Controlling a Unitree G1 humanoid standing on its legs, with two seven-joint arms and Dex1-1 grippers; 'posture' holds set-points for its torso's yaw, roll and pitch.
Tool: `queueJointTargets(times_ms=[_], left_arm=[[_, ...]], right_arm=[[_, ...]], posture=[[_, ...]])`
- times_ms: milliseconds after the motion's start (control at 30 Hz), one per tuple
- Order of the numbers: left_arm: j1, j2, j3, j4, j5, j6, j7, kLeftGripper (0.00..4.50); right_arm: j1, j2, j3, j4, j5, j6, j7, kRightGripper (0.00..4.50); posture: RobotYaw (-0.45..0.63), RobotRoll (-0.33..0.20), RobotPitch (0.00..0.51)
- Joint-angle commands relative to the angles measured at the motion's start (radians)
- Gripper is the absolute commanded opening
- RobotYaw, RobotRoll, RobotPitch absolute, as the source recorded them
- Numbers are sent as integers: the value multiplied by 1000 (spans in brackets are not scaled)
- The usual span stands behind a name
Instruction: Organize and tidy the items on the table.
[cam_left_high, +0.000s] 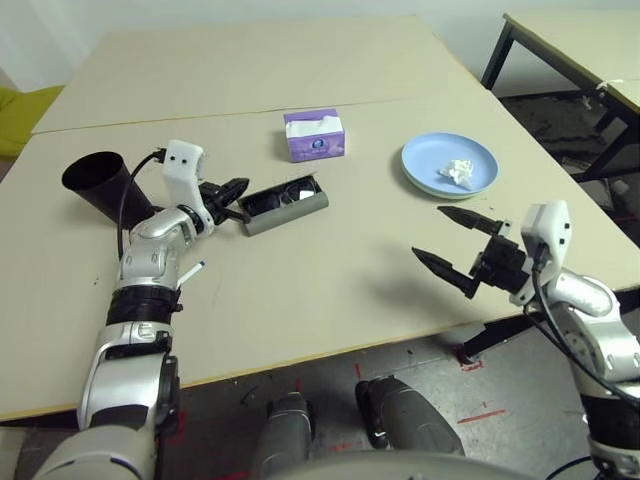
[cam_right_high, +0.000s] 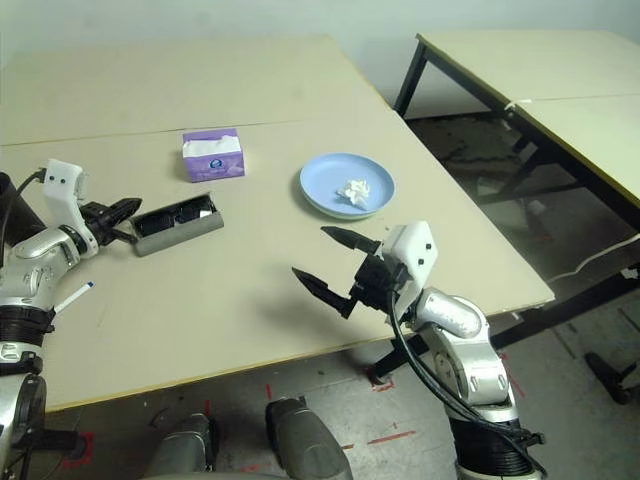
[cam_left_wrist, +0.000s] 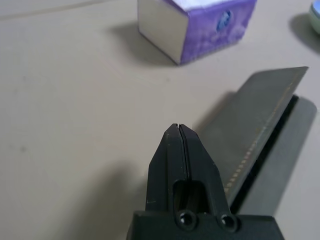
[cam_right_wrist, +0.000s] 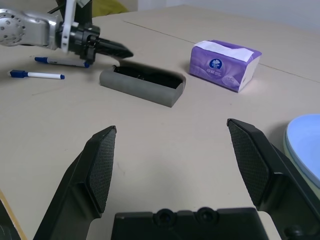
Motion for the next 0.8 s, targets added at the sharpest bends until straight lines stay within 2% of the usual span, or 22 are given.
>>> queueJointTargets(times_ms=[33, 467, 800], left_arm=[[46, 19, -26, -63, 1, 43, -33, 19], [143, 33, -58, -206, -6, 122, -90, 19], [205, 46, -97, -307, -7, 168, -125, 19]], right_arm=[[-5, 0, 18, 8, 7, -6, -7, 4500], [-6, 5, 35, 22, 22, -8, -10, 4500], [7, -29, 54, 45, 29, -26, 67, 4500]], posture=[[-254, 0, 115], [-237, 0, 117], [-229, 0, 119]])
